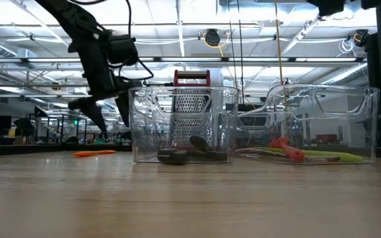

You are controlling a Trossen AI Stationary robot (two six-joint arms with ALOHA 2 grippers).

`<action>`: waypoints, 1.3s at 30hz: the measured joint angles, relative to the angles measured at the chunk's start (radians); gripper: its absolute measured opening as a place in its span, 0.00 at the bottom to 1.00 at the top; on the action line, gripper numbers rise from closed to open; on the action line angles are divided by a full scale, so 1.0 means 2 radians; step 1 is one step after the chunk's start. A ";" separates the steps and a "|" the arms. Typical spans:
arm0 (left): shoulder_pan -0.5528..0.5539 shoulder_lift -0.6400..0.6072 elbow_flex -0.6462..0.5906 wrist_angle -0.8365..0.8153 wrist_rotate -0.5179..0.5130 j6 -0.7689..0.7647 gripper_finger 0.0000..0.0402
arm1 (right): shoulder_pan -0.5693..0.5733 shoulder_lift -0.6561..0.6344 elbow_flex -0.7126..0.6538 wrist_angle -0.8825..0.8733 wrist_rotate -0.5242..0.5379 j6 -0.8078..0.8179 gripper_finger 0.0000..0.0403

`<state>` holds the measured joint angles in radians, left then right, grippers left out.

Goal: Pick & Place Kitchen Items
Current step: Put the orange spatula into the left transparent bin

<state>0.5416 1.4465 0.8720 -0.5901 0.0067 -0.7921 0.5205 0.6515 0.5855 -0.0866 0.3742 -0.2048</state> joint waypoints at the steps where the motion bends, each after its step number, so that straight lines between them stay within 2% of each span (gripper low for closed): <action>1: 0.003 0.004 0.000 0.001 0.001 0.000 0.76 | -0.004 -0.021 -0.010 0.000 -0.011 0.004 0.53; 4: 0.008 0.009 0.000 0.008 0.012 -0.002 0.76 | -0.012 -0.082 -0.039 0.002 -0.034 0.010 0.53; 8: 0.012 0.011 0.000 0.009 0.017 -0.007 0.76 | -0.016 -0.151 -0.080 0.002 -0.032 0.018 0.53; 14: 0.012 0.012 0.000 0.010 0.012 -0.014 0.76 | -0.016 -0.213 -0.128 0.003 -0.033 0.022 0.53; 23: 0.022 0.050 0.000 0.002 0.005 -0.065 0.76 | -0.016 -0.224 -0.149 0.003 -0.037 0.044 0.53; 28: 0.026 0.064 0.000 -0.011 -0.002 -0.080 0.76 | -0.015 -0.224 -0.149 0.004 -0.060 0.044 0.53; 32: 0.027 0.083 0.000 -0.021 -0.017 -0.086 0.76 | -0.015 -0.224 -0.149 0.004 -0.061 0.045 0.53; 39: 0.027 0.121 0.003 -0.018 -0.007 -0.086 0.75 | -0.015 -0.224 -0.149 0.003 -0.085 0.050 0.53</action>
<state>0.5953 1.6882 0.8786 -0.6270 -0.0075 -0.9644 0.4904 0.2039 0.2867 -0.0799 0.2043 -0.1051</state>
